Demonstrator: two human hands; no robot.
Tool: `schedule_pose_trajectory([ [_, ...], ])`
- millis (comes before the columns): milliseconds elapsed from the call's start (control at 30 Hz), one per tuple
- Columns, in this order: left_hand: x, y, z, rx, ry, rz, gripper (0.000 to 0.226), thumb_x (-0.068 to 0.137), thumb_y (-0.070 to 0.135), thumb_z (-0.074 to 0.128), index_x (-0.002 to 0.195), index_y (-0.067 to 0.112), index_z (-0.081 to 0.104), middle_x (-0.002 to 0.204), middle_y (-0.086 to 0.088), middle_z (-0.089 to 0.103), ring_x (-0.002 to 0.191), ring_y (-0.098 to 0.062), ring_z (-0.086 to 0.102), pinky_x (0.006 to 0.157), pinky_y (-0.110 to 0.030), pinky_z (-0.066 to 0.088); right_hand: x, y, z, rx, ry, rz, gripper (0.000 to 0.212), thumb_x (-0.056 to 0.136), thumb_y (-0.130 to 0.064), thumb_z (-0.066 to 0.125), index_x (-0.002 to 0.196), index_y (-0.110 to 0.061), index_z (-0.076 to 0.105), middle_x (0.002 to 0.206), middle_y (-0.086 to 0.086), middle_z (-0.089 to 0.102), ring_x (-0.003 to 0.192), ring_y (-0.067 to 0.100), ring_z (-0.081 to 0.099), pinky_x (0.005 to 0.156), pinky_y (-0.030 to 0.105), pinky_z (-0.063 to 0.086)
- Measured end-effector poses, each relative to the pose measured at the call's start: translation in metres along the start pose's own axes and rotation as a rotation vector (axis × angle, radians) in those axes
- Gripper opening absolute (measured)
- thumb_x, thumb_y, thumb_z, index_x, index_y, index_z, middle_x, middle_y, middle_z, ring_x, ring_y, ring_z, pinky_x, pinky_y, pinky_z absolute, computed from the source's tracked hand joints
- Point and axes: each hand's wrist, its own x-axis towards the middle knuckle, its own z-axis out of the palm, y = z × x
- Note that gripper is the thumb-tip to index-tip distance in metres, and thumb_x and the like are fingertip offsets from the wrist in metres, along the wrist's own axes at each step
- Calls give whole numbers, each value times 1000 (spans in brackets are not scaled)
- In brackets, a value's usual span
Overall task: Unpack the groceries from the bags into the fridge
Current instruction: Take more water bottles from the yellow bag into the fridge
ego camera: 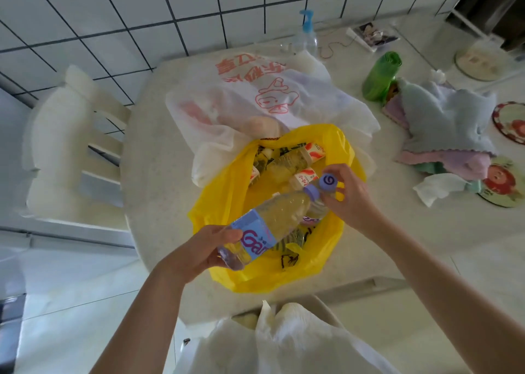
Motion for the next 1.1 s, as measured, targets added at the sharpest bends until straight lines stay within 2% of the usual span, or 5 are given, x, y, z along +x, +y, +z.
schedule_pose_trajectory([
  [133,-5,-11,10,-188,-109,35,76,50,49,91,108,6,69,101,-22,69,83,-34,70,73,-42,59,-7,9,13,134,-138,237,66,66,-51,76,121,-25,50,120,-8,58,112,13,55,92,36,50],
  [400,-17,-18,21,-259,-113,128,82,61,17,76,135,3,44,114,-22,64,98,-37,66,83,-47,55,-23,12,39,119,-209,64,65,70,-23,83,124,-25,46,121,0,56,111,18,55,89,36,50],
  [600,-31,-26,30,-366,-72,212,78,54,32,90,117,-3,59,102,-25,64,82,-31,67,62,-33,55,-23,11,55,-75,-165,-35,78,65,-12,85,130,-15,42,118,0,51,107,18,51,78,27,42],
  [833,-44,-44,20,-400,155,204,79,41,43,94,104,4,69,99,-23,69,88,-32,67,75,-38,57,-21,-24,61,-34,-63,36,75,65,-17,86,128,-18,46,110,-5,58,95,13,56,64,6,37],
  [1100,-55,-62,5,-369,221,236,57,48,36,80,97,10,68,87,-11,72,79,-27,70,67,-36,58,-77,-97,47,273,38,-42,71,56,-45,77,119,-30,49,106,-12,62,96,5,61,75,18,51],
])
